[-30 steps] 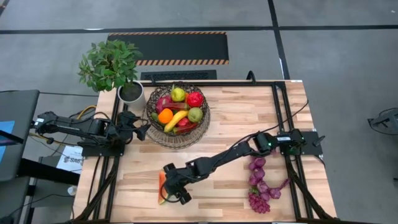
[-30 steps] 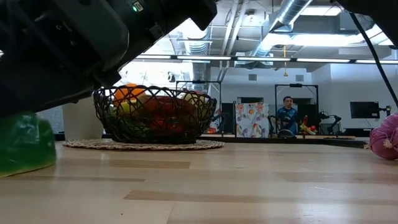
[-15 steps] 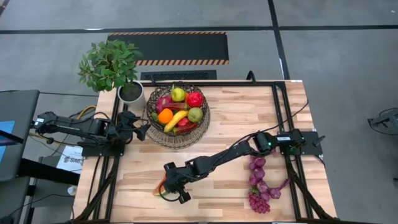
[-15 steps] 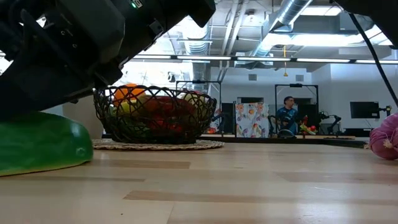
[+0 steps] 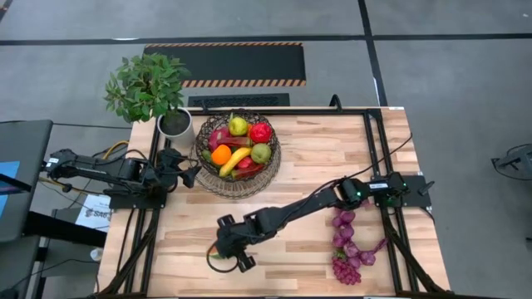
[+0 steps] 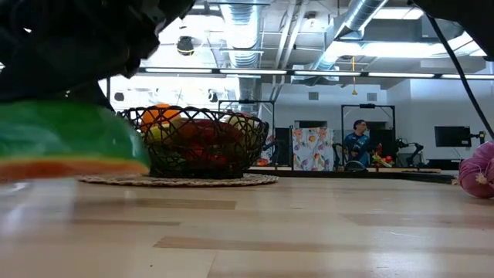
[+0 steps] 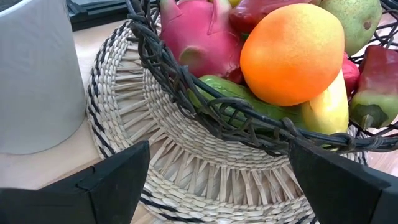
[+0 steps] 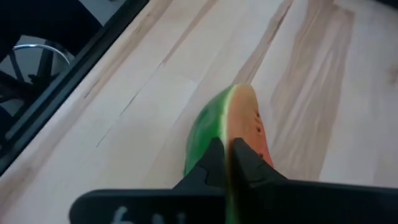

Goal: Build produce basket
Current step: Put the sliced watermelon into the wire basket, then put the grapes into the wire basket

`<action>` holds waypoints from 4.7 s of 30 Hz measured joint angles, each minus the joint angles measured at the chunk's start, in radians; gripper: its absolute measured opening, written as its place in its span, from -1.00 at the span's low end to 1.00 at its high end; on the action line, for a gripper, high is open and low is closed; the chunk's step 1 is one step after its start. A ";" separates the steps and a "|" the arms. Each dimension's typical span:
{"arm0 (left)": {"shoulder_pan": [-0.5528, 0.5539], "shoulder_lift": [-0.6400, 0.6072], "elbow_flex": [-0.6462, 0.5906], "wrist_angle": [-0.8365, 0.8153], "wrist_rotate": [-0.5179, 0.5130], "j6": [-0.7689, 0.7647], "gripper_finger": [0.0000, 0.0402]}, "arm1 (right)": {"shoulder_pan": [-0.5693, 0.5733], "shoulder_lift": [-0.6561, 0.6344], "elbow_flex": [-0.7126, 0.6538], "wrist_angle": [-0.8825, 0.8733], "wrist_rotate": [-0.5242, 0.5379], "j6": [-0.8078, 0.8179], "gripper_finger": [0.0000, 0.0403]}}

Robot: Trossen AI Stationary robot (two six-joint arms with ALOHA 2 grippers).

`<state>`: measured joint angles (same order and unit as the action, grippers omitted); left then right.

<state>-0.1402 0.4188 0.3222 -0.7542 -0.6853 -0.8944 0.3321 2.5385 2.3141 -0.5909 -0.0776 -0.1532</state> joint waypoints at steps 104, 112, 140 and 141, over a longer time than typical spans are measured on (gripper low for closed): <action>0.000 0.001 0.000 -0.006 0.014 -0.007 0.83 | -0.135 -0.760 -0.351 -0.960 0.285 0.637 0.05; 0.000 0.014 0.000 -0.007 0.025 -0.007 0.83 | 0.156 -1.033 -0.812 -0.924 0.344 1.329 0.16; 0.000 0.013 0.000 -0.004 -0.013 -0.007 0.83 | 0.583 -0.854 -1.246 -0.560 0.489 2.245 0.24; 0.000 0.013 0.000 -0.004 -0.013 -0.007 0.83 | 0.583 -0.871 -1.237 -0.578 0.520 2.228 0.24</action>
<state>-0.1406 0.4320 0.3218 -0.7586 -0.6979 -0.9016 0.9154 1.6678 1.0772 -1.1693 0.4428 2.0745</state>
